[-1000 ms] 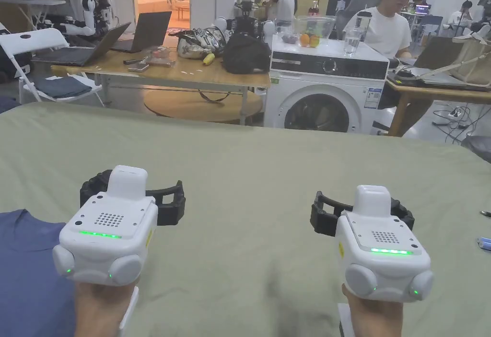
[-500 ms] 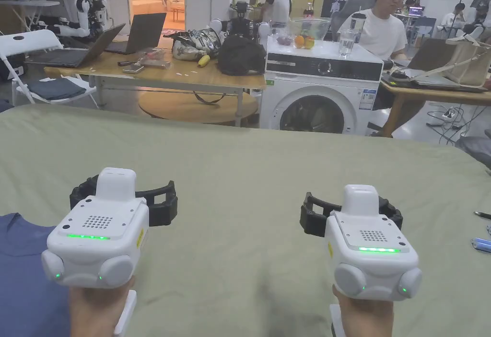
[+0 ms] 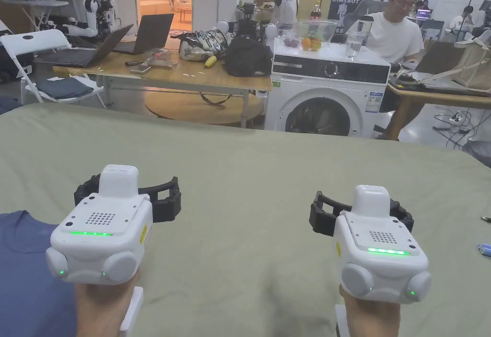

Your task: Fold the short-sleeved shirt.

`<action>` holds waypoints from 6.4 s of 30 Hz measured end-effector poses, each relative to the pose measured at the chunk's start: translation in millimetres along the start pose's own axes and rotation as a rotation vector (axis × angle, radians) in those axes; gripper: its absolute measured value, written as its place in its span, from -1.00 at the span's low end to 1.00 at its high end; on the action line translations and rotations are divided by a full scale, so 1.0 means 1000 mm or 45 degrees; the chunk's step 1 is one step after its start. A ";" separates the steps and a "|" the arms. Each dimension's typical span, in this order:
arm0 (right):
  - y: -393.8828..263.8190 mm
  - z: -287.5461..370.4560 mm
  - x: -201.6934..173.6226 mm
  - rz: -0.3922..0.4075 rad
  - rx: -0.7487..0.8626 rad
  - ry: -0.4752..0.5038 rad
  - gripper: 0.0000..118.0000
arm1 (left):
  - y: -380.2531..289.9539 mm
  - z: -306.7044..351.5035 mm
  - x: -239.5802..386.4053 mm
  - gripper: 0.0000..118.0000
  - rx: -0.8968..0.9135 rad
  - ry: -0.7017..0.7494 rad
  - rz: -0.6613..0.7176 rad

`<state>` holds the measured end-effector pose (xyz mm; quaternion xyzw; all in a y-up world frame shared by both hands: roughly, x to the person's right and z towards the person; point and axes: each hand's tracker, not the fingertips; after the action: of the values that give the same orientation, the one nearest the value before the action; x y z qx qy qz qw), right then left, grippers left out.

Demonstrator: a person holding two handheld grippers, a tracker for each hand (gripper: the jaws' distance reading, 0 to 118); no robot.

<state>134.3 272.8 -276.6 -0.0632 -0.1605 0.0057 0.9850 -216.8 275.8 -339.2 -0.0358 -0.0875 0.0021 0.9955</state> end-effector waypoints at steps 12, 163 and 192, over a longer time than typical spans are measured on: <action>0.004 0.005 0.000 0.014 0.017 -0.056 -1.00 | 0.000 0.006 0.005 -1.00 -0.025 0.047 -0.050; -0.008 -0.006 0.051 0.045 -0.330 0.020 -1.00 | -0.073 -0.189 -0.010 0.00 -1.266 -0.052 0.078; -0.074 -0.177 0.042 0.129 -1.054 0.238 -1.00 | -0.030 -0.092 -0.035 -1.00 -0.990 -0.143 0.114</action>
<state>229.8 179.2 -420.4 -0.4614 -0.0561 -0.0166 0.8852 -235.2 238.7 -433.8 -0.4138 -0.1344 0.0142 0.9003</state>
